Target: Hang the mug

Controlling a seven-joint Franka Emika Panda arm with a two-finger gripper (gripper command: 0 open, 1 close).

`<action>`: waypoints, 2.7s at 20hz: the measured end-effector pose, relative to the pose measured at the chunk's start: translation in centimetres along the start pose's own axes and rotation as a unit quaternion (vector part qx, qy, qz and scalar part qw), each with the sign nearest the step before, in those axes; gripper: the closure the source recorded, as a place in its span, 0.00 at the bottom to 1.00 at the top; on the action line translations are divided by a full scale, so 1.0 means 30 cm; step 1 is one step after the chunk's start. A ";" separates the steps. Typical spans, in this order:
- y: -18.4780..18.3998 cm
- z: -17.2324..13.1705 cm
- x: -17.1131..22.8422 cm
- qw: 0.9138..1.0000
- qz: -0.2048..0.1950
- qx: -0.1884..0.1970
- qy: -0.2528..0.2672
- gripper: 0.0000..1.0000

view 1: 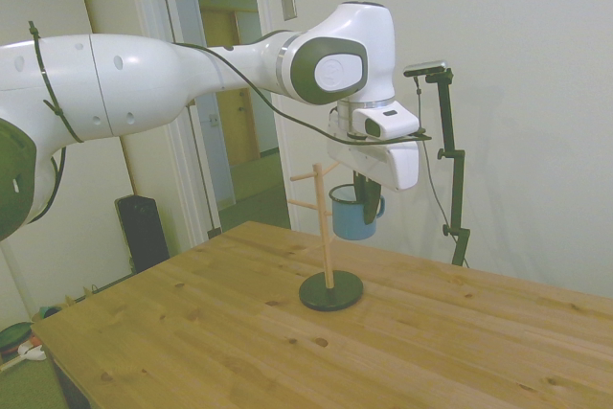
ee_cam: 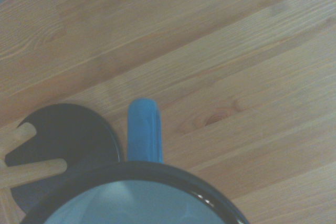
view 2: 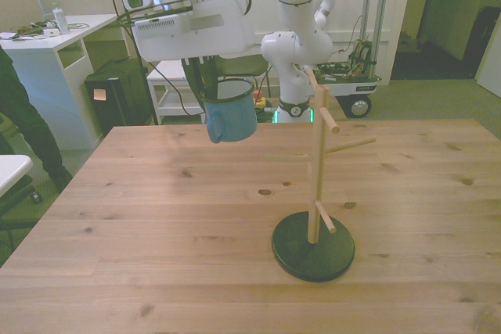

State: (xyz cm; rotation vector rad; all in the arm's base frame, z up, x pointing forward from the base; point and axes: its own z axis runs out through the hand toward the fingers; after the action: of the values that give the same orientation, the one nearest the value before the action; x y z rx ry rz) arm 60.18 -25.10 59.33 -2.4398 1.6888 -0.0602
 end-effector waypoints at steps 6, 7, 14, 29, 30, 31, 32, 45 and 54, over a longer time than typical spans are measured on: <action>-0.045 0.015 -0.051 1.000 -0.017 -0.004 -0.001 1.00; -0.052 0.017 -0.059 1.000 -0.020 -0.005 -0.001 1.00; -0.109 0.059 -0.131 0.999 -0.047 -0.028 0.007 1.00; -0.106 0.049 -0.116 0.998 -0.044 -0.029 0.018 1.00; -0.108 0.047 -0.112 0.998 -0.044 -0.029 0.019 1.00; -0.110 0.045 -0.106 0.998 -0.044 -0.029 0.020 1.00; -0.110 0.045 -0.100 0.998 -0.043 -0.029 0.021 1.00; -0.151 0.061 -0.111 0.994 -0.101 -0.036 0.010 1.00; -0.190 0.079 -0.124 0.992 -0.117 -0.045 0.012 1.00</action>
State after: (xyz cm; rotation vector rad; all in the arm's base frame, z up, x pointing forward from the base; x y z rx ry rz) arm 64.43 -19.40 58.18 -2.7042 1.4351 -0.0460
